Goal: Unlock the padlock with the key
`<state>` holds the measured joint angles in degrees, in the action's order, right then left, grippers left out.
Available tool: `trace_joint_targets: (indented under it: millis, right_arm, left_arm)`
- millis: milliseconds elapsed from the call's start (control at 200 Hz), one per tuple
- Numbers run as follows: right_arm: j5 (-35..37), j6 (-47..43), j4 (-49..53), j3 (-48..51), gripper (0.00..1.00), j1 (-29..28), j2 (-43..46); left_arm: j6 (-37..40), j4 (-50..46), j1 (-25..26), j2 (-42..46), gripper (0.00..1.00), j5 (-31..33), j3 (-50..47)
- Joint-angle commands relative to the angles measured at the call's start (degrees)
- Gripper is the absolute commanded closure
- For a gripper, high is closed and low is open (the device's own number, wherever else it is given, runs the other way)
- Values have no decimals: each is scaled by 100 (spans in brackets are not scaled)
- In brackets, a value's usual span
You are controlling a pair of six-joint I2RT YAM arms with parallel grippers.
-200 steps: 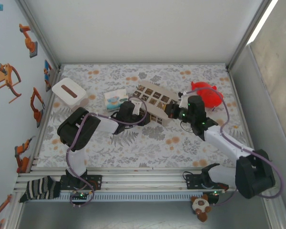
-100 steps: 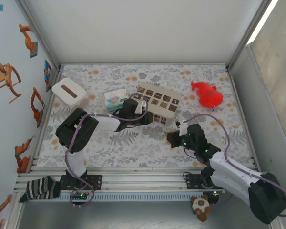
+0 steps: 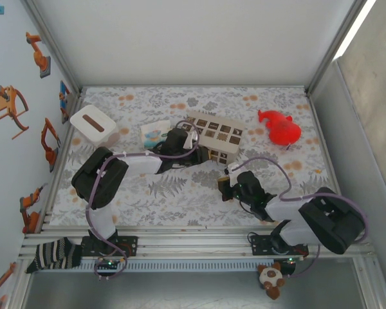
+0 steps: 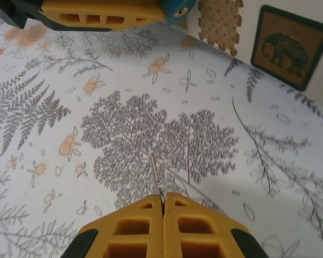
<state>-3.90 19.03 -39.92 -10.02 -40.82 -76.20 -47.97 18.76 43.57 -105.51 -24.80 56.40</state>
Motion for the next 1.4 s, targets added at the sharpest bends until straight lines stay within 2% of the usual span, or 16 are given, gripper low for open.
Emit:
trace_joint_targets:
  millis: [0,180,451,736,1393]
  right_arm:
    - [374,-475,-1025,-141,100,-44,-304]
    - [435,-857,-1344,-212,100,-36,-626]
    - [444,-953,-1677,-252,100,11,-639]
    - [4,-844,-2228,-356,100,333,-1071]
    - [369,-1065,-2618,-481,100,364,-1582]
  left_arm:
    - [-152,33,35,350,84,-175,214]
    - [-125,-135,37,434,84,-175,292]
    - [-152,-121,33,444,84,-210,309]
    - [-196,-115,37,453,84,-260,336]
    - [-209,-145,31,514,84,-262,328]
